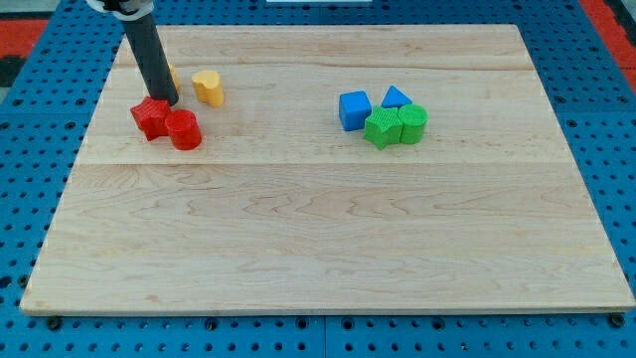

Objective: Place the yellow blocks diagonally to the red blocks

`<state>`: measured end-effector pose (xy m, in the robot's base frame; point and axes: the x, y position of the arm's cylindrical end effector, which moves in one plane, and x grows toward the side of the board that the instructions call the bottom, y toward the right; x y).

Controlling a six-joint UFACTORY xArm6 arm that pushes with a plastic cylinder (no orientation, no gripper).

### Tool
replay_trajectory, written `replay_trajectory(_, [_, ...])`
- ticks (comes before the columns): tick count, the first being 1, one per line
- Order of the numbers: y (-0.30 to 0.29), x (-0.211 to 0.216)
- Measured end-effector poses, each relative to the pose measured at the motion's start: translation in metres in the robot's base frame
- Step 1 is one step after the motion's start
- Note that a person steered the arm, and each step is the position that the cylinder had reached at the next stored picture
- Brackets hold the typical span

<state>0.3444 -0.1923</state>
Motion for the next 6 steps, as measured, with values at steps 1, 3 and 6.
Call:
replay_trajectory(1, [0.056,-0.004])
replay_trajectory(3, [0.062,0.0])
replay_trajectory(6, [-0.033,-0.011])
